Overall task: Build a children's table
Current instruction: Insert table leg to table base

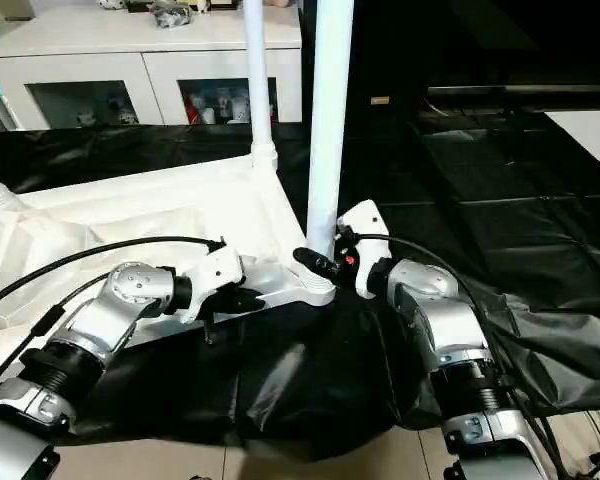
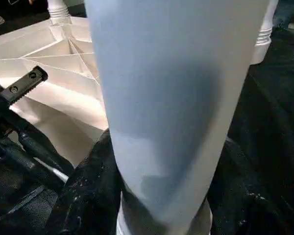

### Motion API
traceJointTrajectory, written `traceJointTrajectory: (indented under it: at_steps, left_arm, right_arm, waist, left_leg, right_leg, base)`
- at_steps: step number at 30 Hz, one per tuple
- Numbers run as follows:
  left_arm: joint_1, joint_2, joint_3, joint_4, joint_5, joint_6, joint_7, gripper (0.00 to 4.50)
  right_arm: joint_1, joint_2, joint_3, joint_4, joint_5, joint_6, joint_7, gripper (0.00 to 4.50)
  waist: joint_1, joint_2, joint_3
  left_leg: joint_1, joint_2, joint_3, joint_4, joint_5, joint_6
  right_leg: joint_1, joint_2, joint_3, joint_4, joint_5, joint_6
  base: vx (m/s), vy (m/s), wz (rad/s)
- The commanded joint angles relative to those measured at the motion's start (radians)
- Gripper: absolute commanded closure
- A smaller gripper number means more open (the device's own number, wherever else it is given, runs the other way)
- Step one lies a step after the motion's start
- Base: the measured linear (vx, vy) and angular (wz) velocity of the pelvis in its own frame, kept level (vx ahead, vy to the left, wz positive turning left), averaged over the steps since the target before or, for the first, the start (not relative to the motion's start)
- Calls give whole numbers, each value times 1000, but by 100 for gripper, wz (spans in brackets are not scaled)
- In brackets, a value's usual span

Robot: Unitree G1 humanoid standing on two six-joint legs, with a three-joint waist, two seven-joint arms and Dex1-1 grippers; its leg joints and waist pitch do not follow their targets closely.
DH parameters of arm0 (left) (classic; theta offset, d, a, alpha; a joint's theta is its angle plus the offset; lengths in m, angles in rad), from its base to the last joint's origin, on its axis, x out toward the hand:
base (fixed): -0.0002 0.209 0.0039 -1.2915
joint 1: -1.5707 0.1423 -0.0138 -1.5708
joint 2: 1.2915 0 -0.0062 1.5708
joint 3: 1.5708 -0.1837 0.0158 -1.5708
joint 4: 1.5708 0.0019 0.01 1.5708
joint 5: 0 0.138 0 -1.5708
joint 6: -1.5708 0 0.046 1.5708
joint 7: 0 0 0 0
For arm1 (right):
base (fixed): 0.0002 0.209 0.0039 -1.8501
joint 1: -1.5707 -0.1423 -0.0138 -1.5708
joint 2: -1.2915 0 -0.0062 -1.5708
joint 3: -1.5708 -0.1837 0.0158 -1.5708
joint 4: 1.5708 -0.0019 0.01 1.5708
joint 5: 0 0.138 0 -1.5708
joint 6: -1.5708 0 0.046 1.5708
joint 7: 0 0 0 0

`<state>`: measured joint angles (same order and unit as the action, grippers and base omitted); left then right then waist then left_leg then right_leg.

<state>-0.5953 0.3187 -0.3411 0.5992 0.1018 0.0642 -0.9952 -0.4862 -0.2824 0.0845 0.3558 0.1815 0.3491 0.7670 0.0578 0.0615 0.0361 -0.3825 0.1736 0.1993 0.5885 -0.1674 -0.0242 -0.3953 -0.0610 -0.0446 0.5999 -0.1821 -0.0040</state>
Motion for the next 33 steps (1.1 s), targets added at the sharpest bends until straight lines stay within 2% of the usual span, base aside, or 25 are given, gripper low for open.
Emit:
traceJointTrajectory:
  at_steps: [1, 2, 3, 6, 13, 15, 16, 17, 18, 20, 21, 22, 23, 24, 25, 26, 27, 28, 29, 30, 31, 32, 33]
  left_arm:
    - [-21, 3, -7, 16, 19, 1, 20, 450]
    - [-20, 4, -7, 16, 19, 1, 19, 450]
    - [-20, 5, -7, 15, 19, 1, 17, 450]
    - [-20, 7, -8, 17, 19, -1, 13, 450]
    - [-30, 7, -5, 35, 23, -9, 15, 450]
    - [-32, 3, 0, 43, 21, -5, 26, 450]
    - [-35, -1, 3, 50, 20, -2, 35, 450]
    - [-37, -7, 6, 57, 19, 4, 46, 450]
    - [-42, -16, 8, 65, 20, 11, 59, 450]
    - [-49, -32, 12, 78, 21, 26, 81, 450]
    - [-54, -43, 13, 86, 23, 34, 96, 450]
    - [-60, -52, 14, 93, 25, 40, 107, 450]
    - [-67, -67, 19, 102, 25, 53, 129, 450]
    - [-67, -67, 19, 102, 25, 53, 129, 450]
    - [-85, -92, 26, 121, 25, 69, 161, 450]
    - [-115, -132, 41, 151, 19, 100, 211, 450]
    - [-115, -132, 41, 151, 19, 100, 211, 450]
    - [-148, -171, 59, 183, 12, 133, 261, 450]
    - [-149, -173, 60, 185, 12, 135, 264, 450]
    - [-167, -193, 69, 204, 10, 153, 297, 450]
    - [-200, -232, 83, 241, 10, 181, 357, 450]
    - [-213, -248, 86, 256, 11, 191, 381, 450]
    - [-227, -266, 89, 274, 10, 197, 401, 450]
  right_arm:
    - [33, 22, 35, 80, -6, 117, -26, 262]
    - [24, 28, 26, 97, -6, 128, -49, 262]
    - [18, 31, 24, 108, -10, 131, -61, 262]
    - [13, 31, 34, 111, -21, 126, -49, 262]
    - [24, 34, 68, 103, -72, 85, -82, 262]
    - [21, 46, 71, 113, -90, 67, -128, 262]
    - [18, 55, 66, 122, -98, 57, -155, 262]
    - [14, 69, 56, 133, -105, 52, -196, 262]
    - [10, 89, 43, 145, -112, 51, -245, 262]
    - [6, 117, 26, 160, -120, 54, -310, 262]
    - [4, 133, 18, 168, -126, 52, -343, 262]
    - [1, 143, 13, 174, -130, 48, -363, 262]
    - [-4, 155, 7, 183, -133, 42, -391, 262]
    - [-4, 155, 7, 183, -133, 42, -391, 262]
    - [-18, 171, 0, 205, -131, 41, -418, 262]
    - [-45, 191, -12, 241, -130, 40, -459, 262]
    - [-45, 191, -12, 241, -130, 40, -459, 262]
    - [-77, 205, -23, 281, -133, 43, -502, 262]
    - [-79, 205, -23, 282, -133, 43, -504, 262]
    - [-101, 217, -41, 309, -129, 47, -547, 262]
    - [-143, 241, -69, 363, -125, 45, -620, 262]
    - [-161, 250, -78, 387, -125, 41, -647, 262]
    - [-183, 265, -92, 418, -123, 31, -682, 262]
  waist:
    - [1, -6, -46]
    - [-1, -7, -45]
    - [-3, -2, -44]
    - [-8, -3, -42]
    - [-9, -2, -40]
    - [-15, -2, -34]
    - [-21, -1, -28]
    - [-26, -1, -26]
    - [-36, -1, -23]
    - [-45, 8, -22]
    - [-49, 9, -22]
    - [-59, 19, -19]
    - [-63, 21, -18]
    - [-67, 25, -15]
    - [-72, 25, -9]
    - [-76, 25, -9]
    - [-73, 29, -8]
    - [-34, 37, -3]
    - [9, 31, -18]
    - [-18, -43, -31]
    - [-13, -59, -19]
    - [-9, -44, -18]
    - [15, -15, -27]
  left_leg:
    - [26, 57, -40, -79, -361, -13]
    - [26, 57, -40, -80, -370, -17]
    - [28, 56, -42, -82, -389, -25]
    - [32, 55, -44, -81, -431, -35]
    - [32, 56, -46, -84, -442, -38]
    - [39, 53, -48, -84, -483, -45]
    - [47, 50, -51, -81, -528, -51]
    - [53, 47, -53, -81, -551, -53]
    - [55, 45, -59, -82, -581, -57]
    - [60, 45, -69, -87, -628, -65]
    - [64, 48, -72, -89, -653, -68]
    - [54, 52, -87, -104, -720, -81]
    - [60, 54, -90, -109, -760, -88]
    - [73, 55, -91, -116, -827, -99]
    - [82, 57, -85, -124, -879, -101]
    - [75, 60, -85, -134, -893, -101]
    - [66, 64, -82, -148, -909, -104]
    - [-20, 101, -45, -258, -985, -114]
    - [-35, 103, -21, -268, -951, -105]
    - [86, 44, 10, -144, -698, -97]
    - [126, -21, -41, 85, -325, -26]
    - [38, -35, -85, 80, -157, 15]
    - [-32, 11, -109, -16, -80, -13]
  right_leg:
    - [22, -86, 43, -97, -426, -153]
    - [21, -86, 43, -98, -431, -153]
    - [19, -85, 42, -99, -445, -153]
    - [15, -88, 42, -106, -498, -137]
    - [12, -86, 42, -107, -505, -131]
    - [5, -88, 40, -115, -578, -116]
    - [-1, -89, 35, -126, -654, -95]
    - [-4, -87, 30, -131, -691, -82]
    - [-5, -88, 24, -137, -740, -59]
    - [-2, -87, 10, -145, -765, -34]
    - [-2, -86, 3, -148, -751, -35]
    - [13, -84, -15, -143, -700, -34]
    - [11, -80, -20, -143, -682, -35]
    - [8, -73, -30, -145, -646, -40]
    - [9, -65, -48, -145, -615, -44]
    - [21, -64, -54, -135, -597, -45]
    - [34, -61, -56, -119, -574, -50]
    - [109, -28, -43, 68, -382, -77]
    - [124, -30, -21, 113, -299, -69]
    - [-7, -66, 40, -26, -521, -58]
    - [-79, -171, 70, -192, -962, -71]
    - [12, -189, 105, -161, -957, -80]
    - [86, -168, 72, -99, -710, -89]
  base:
    - [0, 0, 0]
    - [0, 0, 0]
    - [0, 0, 0]
    - [0, 0, 0]
    - [0, 0, 0]
    - [0, 0, 0]
    - [0, 0, 0]
    - [0, 0, 0]
    - [0, 0, 0]
    - [0, 0, 0]
    - [0, 0, 0]
    - [0, 0, 0]
    - [0, 0, 0]
    - [0, 0, 0]
    - [0, 0, 0]
    - [0, 0, 0]
    - [0, 0, 0]
    - [-105, -3, 13]
    - [-105, -3, 13]
    - [-16, -90, 19]
    - [95, -86, -11]
    - [95, -86, -11]
    - [82, 21, -35]
